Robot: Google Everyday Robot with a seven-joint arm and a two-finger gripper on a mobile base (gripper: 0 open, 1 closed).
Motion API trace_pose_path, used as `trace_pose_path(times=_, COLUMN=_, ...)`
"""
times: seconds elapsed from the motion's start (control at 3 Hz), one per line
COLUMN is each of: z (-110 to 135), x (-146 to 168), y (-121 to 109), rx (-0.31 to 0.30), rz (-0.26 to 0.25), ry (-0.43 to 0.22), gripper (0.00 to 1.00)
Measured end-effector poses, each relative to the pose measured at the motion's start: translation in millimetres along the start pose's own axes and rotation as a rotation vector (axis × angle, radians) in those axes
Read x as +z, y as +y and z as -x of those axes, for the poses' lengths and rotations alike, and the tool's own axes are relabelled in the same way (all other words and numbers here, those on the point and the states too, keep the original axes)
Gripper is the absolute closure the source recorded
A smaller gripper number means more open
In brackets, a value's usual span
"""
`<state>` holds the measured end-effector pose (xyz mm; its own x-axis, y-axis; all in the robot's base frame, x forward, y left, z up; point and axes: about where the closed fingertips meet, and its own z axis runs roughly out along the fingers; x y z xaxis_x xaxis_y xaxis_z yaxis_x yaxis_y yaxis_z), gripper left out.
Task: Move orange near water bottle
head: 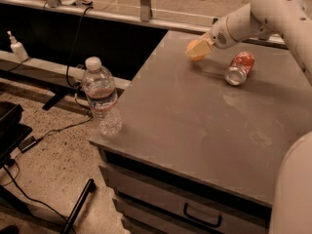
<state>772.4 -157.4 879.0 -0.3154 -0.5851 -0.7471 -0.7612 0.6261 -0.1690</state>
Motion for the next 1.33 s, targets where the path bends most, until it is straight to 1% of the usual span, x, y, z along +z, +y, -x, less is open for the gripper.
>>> trace_pose_path(times=0.33, z=13.4, x=-47.8, y=30.0, rx=-0.091, rz=0.076, ry=0.009, gripper=0.99)
trace_pose_path(times=0.67, z=24.4, x=-107.2, y=64.3, rx=-0.150, rz=0.075, ry=-0.008, gripper=1.00)
trace_pose_path(times=1.0, z=3.9, x=-158.7, y=135.9, rx=-0.160, rz=0.176, ry=0.004, gripper=1.00)
trace_pose_path(times=1.33, z=-24.3, x=-171.5, y=150.2, rx=-0.111, rz=0.201, ry=0.025, gripper=1.00)
